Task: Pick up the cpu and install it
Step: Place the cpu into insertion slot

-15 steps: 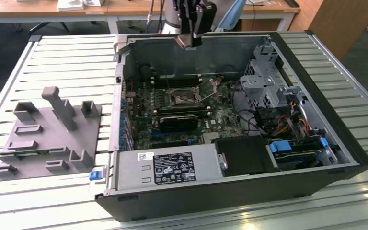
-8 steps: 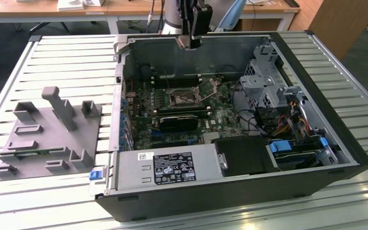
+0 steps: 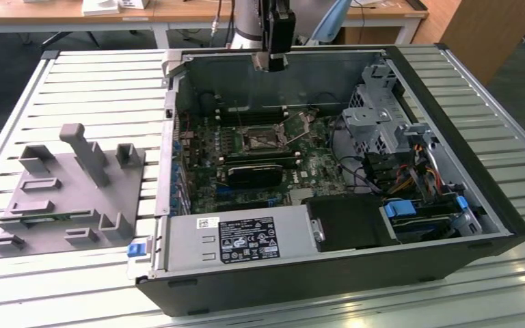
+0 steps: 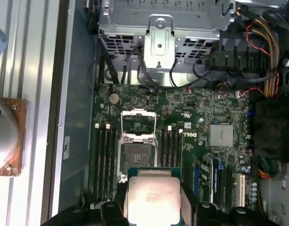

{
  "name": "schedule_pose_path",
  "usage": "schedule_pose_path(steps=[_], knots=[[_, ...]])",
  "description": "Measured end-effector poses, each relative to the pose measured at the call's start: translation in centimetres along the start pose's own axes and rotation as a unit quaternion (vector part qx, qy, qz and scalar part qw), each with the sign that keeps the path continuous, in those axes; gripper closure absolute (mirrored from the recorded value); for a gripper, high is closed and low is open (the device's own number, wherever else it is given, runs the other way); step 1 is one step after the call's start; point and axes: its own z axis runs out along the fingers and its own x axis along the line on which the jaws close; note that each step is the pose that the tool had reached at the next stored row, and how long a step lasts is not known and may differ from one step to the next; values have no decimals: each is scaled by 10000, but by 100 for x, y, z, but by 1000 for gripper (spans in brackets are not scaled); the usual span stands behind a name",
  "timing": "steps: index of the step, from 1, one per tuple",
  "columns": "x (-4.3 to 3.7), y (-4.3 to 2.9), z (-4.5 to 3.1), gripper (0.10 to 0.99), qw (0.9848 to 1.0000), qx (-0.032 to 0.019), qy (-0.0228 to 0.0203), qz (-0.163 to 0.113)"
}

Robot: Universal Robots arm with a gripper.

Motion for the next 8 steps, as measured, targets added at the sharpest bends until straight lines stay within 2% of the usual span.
schedule_pose_path(steps=[4, 8], knots=[[0, -1, 8, 557, 9996, -2, -21, 294], [0, -1, 15, 557, 9993, -2, -40, 373]])
